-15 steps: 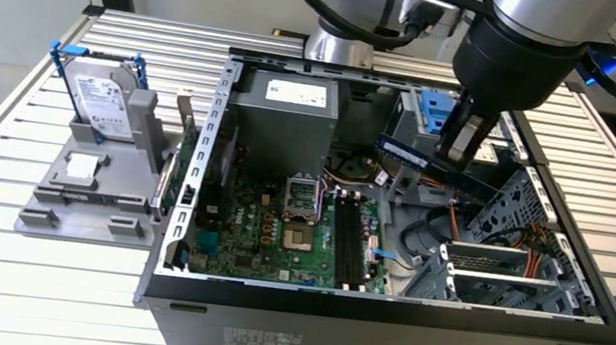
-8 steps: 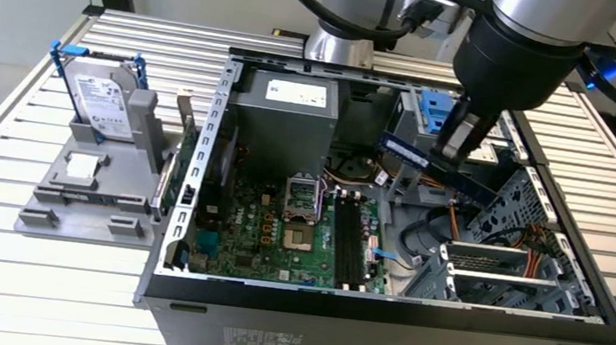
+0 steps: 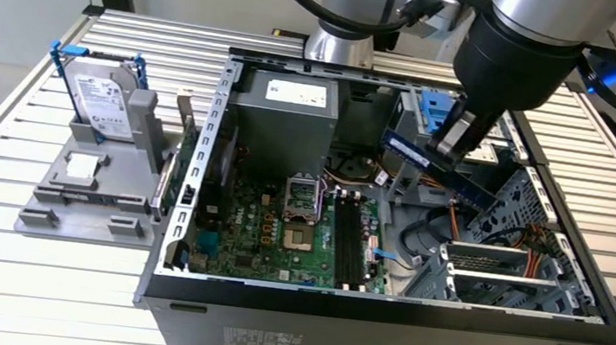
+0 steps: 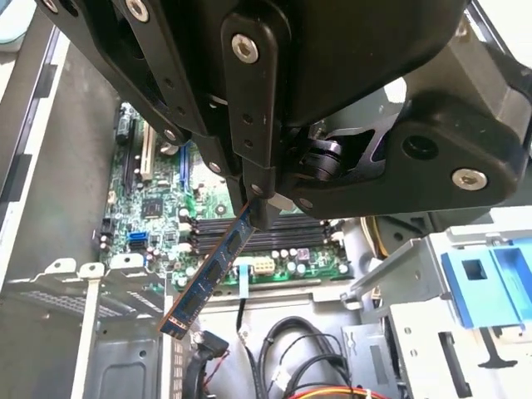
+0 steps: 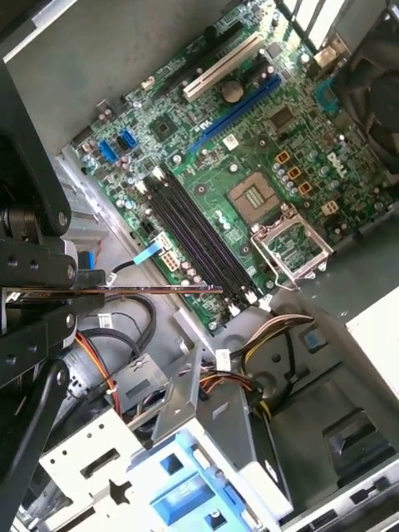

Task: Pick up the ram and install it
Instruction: 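Insert the ram into the slot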

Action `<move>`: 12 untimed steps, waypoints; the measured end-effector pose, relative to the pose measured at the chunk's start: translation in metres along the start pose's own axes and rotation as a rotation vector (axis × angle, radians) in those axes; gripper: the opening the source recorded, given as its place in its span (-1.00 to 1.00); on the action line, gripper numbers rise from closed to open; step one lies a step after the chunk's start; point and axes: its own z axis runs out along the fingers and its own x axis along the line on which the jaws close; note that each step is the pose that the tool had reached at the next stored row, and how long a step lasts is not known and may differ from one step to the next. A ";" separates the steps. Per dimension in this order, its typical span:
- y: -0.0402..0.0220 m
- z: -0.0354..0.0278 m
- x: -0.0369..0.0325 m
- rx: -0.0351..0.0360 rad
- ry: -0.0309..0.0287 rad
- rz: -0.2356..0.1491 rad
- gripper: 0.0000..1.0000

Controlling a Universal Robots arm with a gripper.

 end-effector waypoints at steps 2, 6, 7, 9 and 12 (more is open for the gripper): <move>0.0000 0.0000 0.0000 0.0017 -0.0003 0.021 -1.00; 0.0000 0.0000 0.0000 0.0053 -0.0009 0.065 -1.00; 0.0000 0.0000 0.0000 0.0062 -0.0010 0.075 -1.00; 0.0000 0.0000 0.0000 0.0080 -0.0013 0.096 -1.00; 0.0000 0.0000 0.0000 0.0105 -0.0017 0.127 -1.00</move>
